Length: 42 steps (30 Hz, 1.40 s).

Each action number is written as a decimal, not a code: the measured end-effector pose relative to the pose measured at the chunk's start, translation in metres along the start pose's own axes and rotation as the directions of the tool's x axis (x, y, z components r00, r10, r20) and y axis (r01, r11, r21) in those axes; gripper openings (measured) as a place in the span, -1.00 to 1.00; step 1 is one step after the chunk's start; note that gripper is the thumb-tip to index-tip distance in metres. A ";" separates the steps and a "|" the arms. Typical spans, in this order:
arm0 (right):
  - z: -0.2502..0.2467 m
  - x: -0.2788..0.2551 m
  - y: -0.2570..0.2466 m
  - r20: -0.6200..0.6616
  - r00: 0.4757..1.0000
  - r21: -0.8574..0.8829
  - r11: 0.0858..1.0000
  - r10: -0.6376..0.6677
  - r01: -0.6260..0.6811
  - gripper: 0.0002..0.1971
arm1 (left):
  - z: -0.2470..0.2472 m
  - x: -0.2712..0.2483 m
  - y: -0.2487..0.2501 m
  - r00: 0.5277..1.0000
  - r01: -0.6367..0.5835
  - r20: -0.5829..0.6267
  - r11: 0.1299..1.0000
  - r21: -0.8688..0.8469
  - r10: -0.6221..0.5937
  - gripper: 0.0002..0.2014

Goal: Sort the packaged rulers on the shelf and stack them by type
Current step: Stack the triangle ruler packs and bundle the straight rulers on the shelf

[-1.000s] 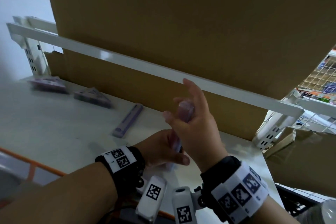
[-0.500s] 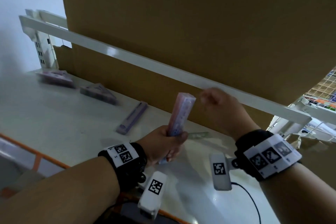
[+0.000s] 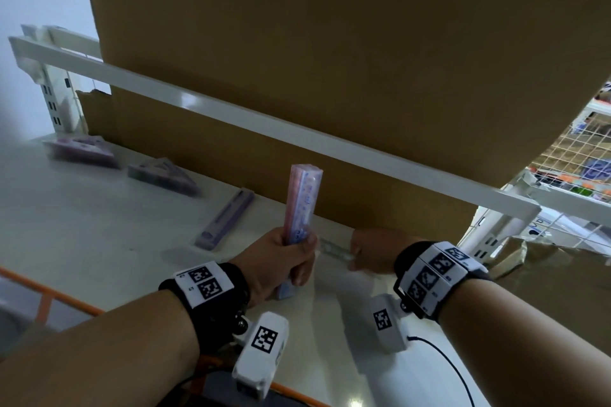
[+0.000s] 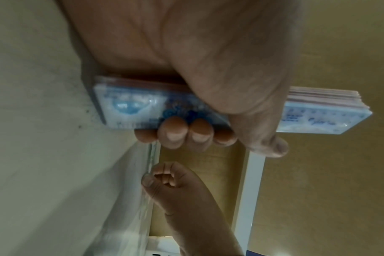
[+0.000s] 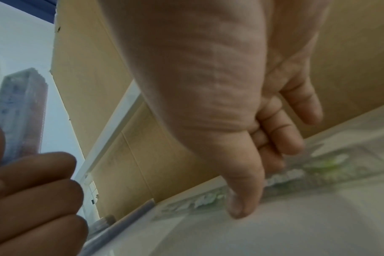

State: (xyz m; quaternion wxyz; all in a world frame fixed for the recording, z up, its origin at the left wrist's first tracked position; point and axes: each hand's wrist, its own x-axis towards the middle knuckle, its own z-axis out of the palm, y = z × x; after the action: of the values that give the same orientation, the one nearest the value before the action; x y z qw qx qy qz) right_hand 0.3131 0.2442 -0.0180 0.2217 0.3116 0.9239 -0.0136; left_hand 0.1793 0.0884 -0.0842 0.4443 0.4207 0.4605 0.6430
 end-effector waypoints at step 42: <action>-0.002 -0.088 -0.074 -0.745 0.615 0.531 0.789 0.259 0.310 -0.41 | -0.002 -0.011 0.014 0.987 0.110 0.100 0.987 0.116 -0.122 -0.78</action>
State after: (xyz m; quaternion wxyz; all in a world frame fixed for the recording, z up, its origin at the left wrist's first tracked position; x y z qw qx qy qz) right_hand 0.3316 0.1353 0.0126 -0.3206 0.3249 0.8717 -0.1780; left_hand 0.1776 0.0747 -0.0730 0.4810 0.4512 0.4945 0.5661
